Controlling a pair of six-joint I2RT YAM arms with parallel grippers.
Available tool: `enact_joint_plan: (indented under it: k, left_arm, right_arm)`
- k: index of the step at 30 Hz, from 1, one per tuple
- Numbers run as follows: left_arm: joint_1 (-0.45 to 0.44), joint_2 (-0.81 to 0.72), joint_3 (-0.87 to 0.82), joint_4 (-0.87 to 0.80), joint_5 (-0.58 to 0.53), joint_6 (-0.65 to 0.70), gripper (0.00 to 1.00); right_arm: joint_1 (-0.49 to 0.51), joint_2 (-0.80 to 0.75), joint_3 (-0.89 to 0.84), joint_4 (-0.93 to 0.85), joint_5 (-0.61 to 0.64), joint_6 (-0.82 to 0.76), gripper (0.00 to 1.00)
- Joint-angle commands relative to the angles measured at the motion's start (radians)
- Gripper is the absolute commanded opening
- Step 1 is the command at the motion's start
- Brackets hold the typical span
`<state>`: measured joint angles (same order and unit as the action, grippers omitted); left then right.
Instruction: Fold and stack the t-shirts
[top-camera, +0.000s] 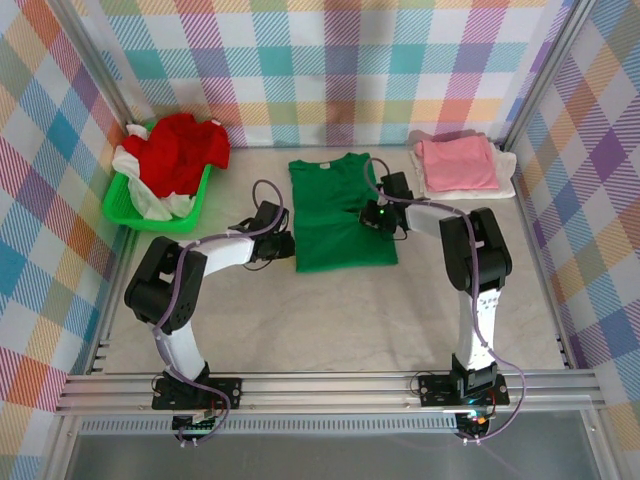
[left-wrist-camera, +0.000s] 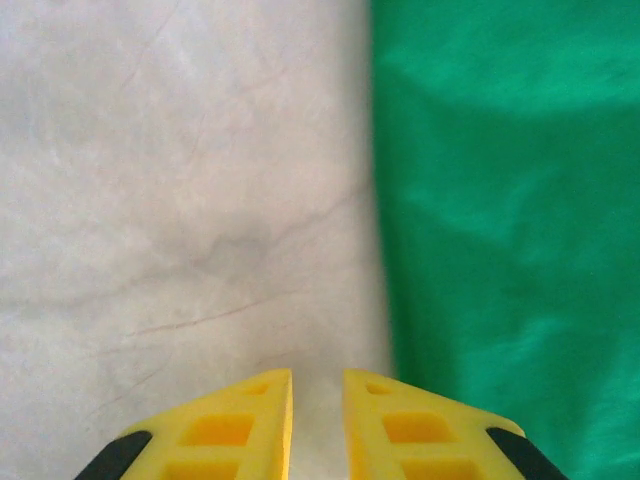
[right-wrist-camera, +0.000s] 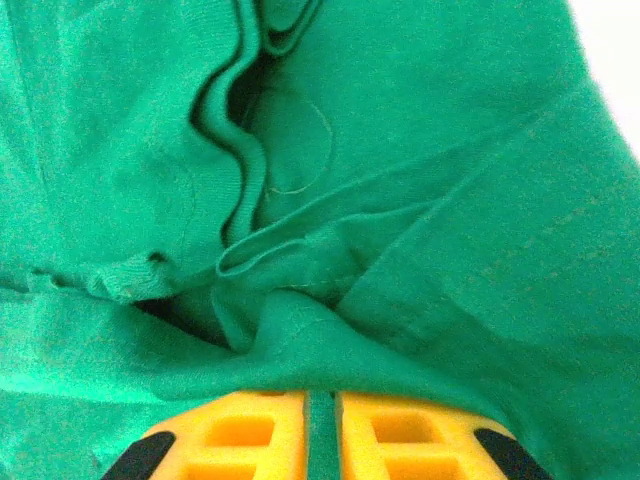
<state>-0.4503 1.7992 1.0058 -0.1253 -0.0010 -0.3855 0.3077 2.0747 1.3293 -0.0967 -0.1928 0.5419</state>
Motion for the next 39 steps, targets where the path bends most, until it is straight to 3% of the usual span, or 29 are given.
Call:
enact_joint_plan:
  k: [1,8,12,16,22,39]
  left_arm:
    - [-0.007,0.015,-0.016,0.023,-0.023,-0.016,0.21]
    - [-0.007,-0.081,-0.008,-0.014,-0.027,-0.018,0.21]
    - [-0.007,-0.123,-0.021,-0.017,0.079,-0.05,0.27]
    - [-0.02,-0.137,-0.078,0.048,0.219,-0.115,0.33]
    - [-0.097,-0.08,-0.073,0.041,0.278,-0.138,0.36]
    - [-0.12,-0.052,-0.061,-0.051,0.163,-0.174,0.38]
  right_arm:
    - [-0.028,0.031,0.048,-0.012,-0.102,0.019,0.15]
    - [-0.029,-0.114,-0.044,0.018,-0.274,0.053,0.24]
    - [-0.053,-0.231,-0.137,-0.013,-0.269,0.08,0.37]
    - [-0.12,-0.323,-0.264,-0.004,-0.25,0.136,0.41]
    - [-0.207,-0.356,-0.35,-0.049,-0.221,0.129,0.44]
    - [-0.226,-0.373,-0.412,0.044,-0.26,0.141,0.44]
